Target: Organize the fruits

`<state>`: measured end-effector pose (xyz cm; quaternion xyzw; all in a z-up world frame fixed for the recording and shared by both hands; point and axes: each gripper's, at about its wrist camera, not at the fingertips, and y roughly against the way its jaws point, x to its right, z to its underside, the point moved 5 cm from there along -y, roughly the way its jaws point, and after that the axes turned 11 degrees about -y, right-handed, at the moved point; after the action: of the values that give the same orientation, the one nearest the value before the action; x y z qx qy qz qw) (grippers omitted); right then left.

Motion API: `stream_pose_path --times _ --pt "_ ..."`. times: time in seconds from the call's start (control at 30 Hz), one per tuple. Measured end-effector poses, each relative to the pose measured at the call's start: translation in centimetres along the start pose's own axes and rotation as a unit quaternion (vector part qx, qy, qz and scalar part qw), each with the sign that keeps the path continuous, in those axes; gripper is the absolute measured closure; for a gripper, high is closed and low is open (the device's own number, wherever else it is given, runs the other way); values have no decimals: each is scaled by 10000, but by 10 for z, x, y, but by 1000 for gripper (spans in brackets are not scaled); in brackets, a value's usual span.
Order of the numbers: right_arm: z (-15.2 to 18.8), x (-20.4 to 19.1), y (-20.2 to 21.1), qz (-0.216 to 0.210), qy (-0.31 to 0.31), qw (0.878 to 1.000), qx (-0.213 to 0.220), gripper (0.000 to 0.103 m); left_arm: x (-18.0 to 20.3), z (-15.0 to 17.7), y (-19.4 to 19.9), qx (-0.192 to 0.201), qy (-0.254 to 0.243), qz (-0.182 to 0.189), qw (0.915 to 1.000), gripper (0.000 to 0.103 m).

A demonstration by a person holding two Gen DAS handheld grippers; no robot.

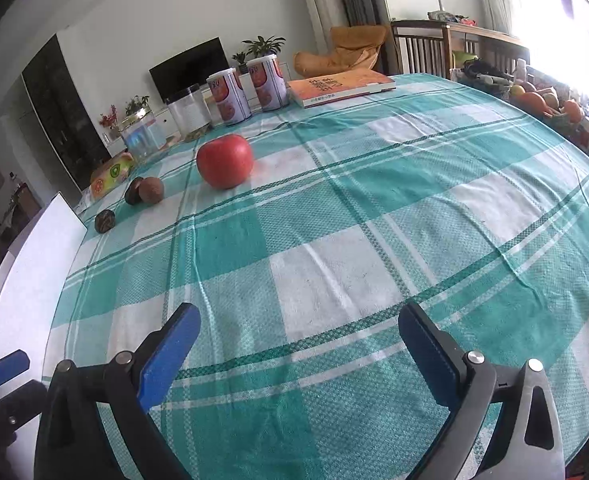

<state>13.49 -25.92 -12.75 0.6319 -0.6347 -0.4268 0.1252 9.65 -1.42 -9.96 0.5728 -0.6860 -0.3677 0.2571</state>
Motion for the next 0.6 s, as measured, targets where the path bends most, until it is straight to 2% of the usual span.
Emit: stream_pose_path --times 0.13,0.37,0.5,0.6 --pt "5 -8 -15 65 7 9999 -82 4 -5 3 -8 -48 -23 -293 9996 15" --pt "10 -14 -23 84 158 9997 -150 4 -10 -2 -22 -84 39 -482 9988 15" --pt "11 -17 -23 60 228 9996 -166 4 -12 -3 -32 -167 170 -421 9988 15" --pt "12 -19 -25 17 249 9994 -230 4 -18 -3 -46 -250 504 -190 9982 15"
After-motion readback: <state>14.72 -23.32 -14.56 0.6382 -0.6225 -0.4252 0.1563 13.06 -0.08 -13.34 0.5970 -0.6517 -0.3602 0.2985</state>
